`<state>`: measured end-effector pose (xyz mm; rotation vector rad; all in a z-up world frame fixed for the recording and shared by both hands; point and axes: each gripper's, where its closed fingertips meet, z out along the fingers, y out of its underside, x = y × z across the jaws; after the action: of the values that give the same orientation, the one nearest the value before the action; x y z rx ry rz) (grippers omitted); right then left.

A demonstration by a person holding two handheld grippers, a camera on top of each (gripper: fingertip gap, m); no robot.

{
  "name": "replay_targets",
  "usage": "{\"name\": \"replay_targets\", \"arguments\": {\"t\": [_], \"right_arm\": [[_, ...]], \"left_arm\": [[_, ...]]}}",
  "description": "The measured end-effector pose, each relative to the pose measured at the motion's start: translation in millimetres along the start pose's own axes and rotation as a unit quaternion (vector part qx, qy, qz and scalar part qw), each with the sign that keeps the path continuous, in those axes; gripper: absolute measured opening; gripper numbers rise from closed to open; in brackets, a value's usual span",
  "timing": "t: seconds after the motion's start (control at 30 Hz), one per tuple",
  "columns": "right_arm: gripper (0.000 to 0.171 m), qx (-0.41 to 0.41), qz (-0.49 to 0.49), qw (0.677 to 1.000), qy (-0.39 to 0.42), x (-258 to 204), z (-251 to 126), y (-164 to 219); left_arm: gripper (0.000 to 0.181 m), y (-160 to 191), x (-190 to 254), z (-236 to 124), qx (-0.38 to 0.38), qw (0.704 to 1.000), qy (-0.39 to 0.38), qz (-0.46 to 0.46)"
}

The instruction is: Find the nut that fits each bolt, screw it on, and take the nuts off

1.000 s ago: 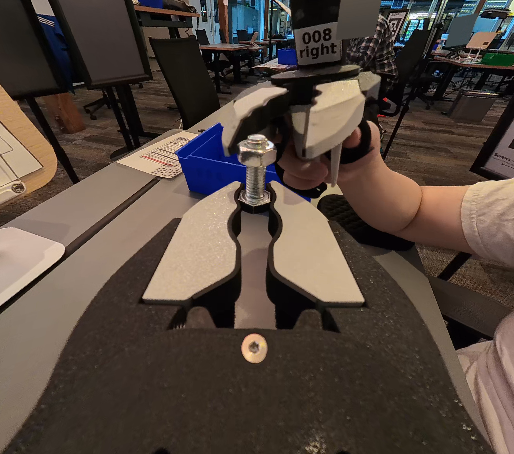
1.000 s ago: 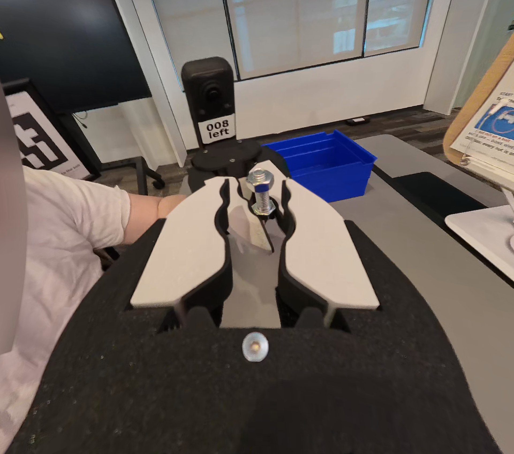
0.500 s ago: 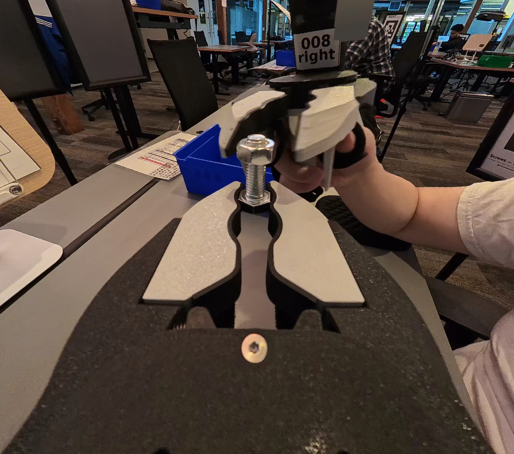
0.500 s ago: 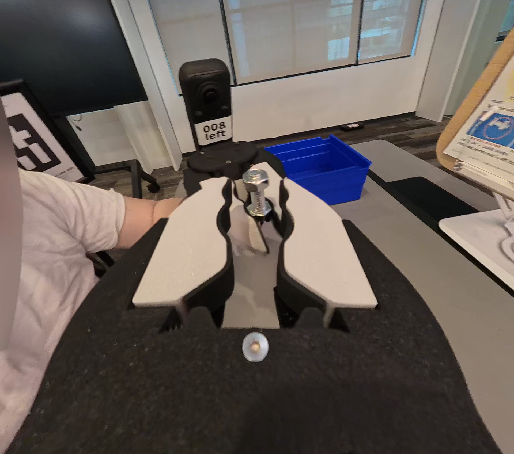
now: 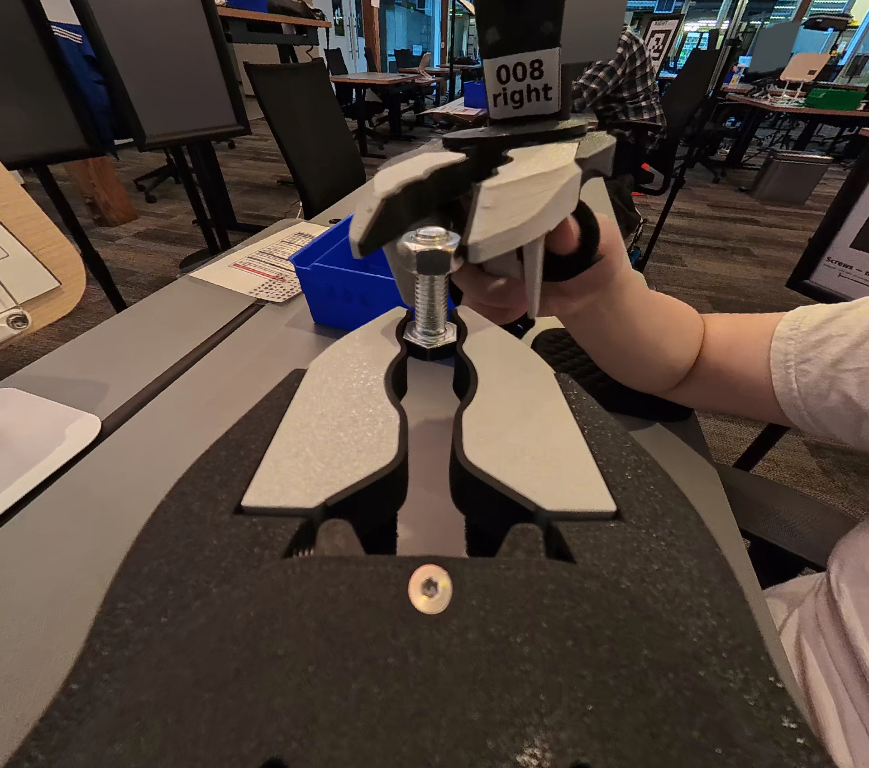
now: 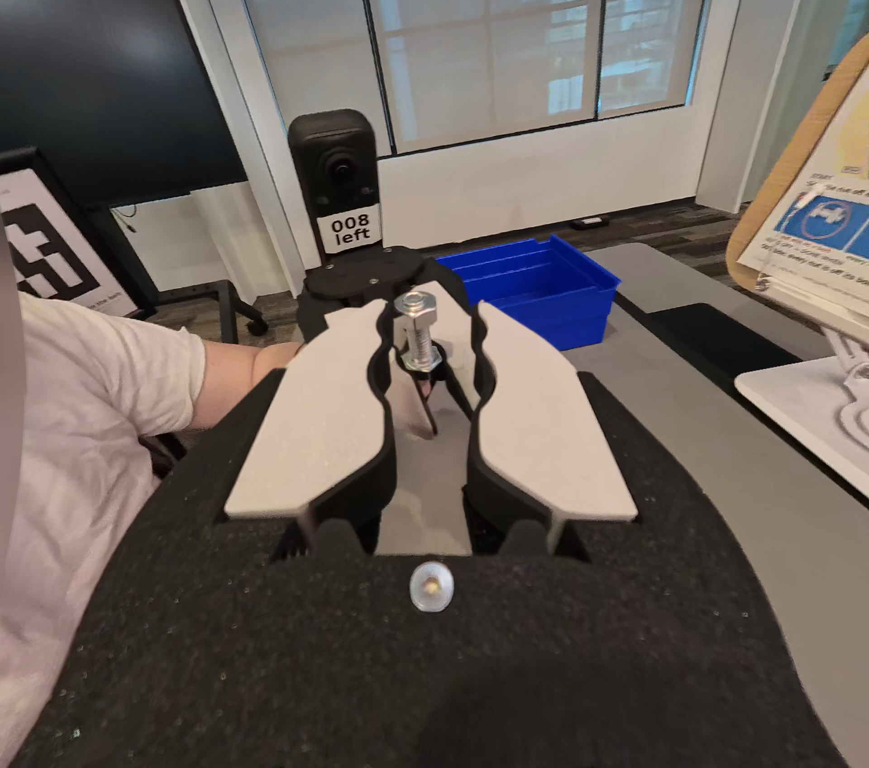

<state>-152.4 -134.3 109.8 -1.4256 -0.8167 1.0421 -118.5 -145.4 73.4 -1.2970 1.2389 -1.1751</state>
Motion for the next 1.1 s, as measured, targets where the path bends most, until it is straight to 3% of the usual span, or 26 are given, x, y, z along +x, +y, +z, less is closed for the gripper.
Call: {"name": "replay_targets", "arguments": {"t": [0.2, 0.4, 0.5, 1.1], "right_arm": [[0.027, 0.033, 0.04, 0.999, 0.002, 14.9, -17.0, -12.5], [0.031, -0.014, -0.009, 1.0, -0.02, -11.6, 2.8, 1.6], [0.032, -0.003, -0.02, 1.0, 0.009, -1.0, -1.4, -1.7], [0.027, 0.016, 0.022, 1.0, -0.014, 5.5, -10.1, -6.8]], "left_arm": [[0.014, -4.3, -2.8, -3.7, 0.008, 1.0, -0.005, 0.0], [0.014, 0.1, 1.9, 0.6, -0.002, 1.0, 0.003, 0.002], [0.014, -1.2, 2.0, 0.0, 0.0, 1.0, 0.0, 0.001], [0.014, -9.0, 3.6, -4.3, 0.016, 1.0, 0.004, -0.003]]}}
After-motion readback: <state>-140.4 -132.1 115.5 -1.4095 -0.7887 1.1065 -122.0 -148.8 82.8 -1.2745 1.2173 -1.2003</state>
